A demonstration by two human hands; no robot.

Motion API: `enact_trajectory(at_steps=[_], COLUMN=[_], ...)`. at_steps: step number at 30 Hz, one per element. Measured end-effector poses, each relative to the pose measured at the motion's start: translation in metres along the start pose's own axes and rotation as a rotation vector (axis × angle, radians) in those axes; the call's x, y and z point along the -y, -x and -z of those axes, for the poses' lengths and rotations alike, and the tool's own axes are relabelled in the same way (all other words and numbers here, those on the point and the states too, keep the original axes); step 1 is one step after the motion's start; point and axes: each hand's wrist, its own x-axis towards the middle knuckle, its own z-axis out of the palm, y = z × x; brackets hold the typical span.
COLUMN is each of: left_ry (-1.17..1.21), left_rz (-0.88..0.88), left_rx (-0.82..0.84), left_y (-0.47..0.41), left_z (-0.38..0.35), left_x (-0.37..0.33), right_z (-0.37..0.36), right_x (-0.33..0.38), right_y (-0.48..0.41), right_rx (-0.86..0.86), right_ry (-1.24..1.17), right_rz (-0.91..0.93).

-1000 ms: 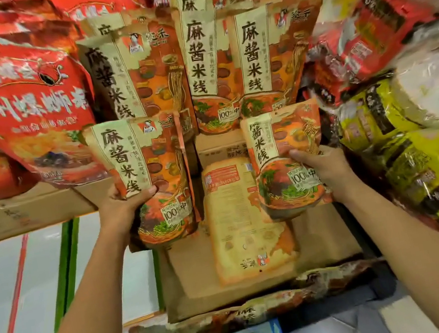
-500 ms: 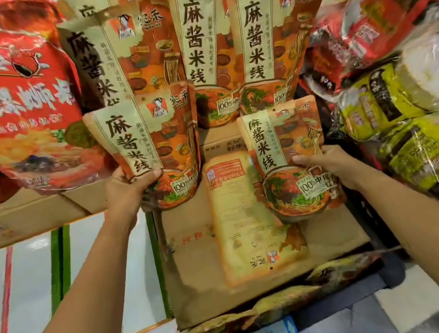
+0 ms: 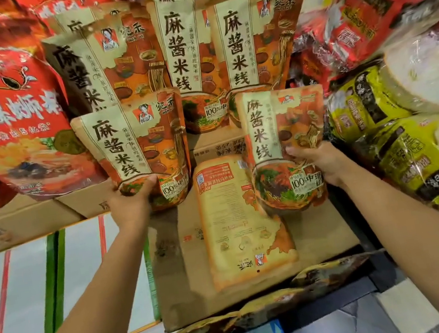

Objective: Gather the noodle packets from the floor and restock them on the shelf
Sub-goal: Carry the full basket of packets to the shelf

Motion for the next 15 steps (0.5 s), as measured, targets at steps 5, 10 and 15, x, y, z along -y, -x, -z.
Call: enact_trajectory(at_steps=[5,10,15], left_ry=[-0.090,-0.101,-0.142], left_rz=[0.053,0.051,-0.033], left_rx=[-0.114,-0.076,-0.013], left_y=[0.023,0.021,-0.005], left_z=[-0.016,-0.010,-0.006], left_x=[-0.001,0.008,0.014], right_z=[0.004,0.004,0.012], right_x=[0.009,0.013,0.004], right_y=[-0.017,-0.041,-0.053], right_rx=[-0.030,-0.018,-0.011], right_ry=[-0.107,-0.116,0.033], right_rz=[0.121,0.271,0.326])
